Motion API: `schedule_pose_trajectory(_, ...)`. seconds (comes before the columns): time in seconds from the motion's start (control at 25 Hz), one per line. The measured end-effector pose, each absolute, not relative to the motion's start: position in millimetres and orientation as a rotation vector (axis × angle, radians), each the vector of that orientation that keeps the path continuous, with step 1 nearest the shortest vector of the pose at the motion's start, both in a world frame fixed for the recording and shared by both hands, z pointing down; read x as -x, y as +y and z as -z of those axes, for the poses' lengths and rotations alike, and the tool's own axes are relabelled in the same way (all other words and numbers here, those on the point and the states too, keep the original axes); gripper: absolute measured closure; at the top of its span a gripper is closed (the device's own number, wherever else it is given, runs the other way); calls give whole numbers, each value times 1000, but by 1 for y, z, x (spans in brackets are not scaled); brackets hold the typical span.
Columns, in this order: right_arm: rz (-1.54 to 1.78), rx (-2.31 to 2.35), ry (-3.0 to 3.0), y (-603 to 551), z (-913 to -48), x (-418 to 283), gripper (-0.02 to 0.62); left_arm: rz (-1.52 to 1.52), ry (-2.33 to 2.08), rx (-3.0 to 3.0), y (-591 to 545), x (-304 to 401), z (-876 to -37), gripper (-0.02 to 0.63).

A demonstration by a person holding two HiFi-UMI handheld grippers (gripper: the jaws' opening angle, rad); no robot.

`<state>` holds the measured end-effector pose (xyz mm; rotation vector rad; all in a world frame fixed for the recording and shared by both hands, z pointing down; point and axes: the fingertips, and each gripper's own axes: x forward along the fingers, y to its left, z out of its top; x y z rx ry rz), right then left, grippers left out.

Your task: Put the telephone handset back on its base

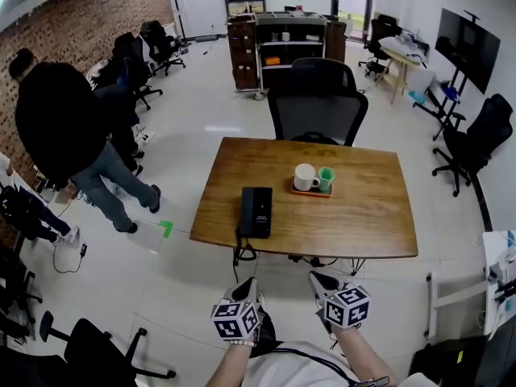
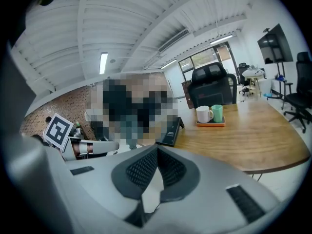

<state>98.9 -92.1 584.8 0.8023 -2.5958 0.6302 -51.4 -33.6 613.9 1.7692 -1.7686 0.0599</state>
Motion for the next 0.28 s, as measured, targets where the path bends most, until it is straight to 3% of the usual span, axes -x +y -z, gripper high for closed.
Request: schedule_pose_trajectory(0.28,-622,-787,-2605,-87,-583,-97,592,-66,-1776,-1773,-32,51,-611,604)
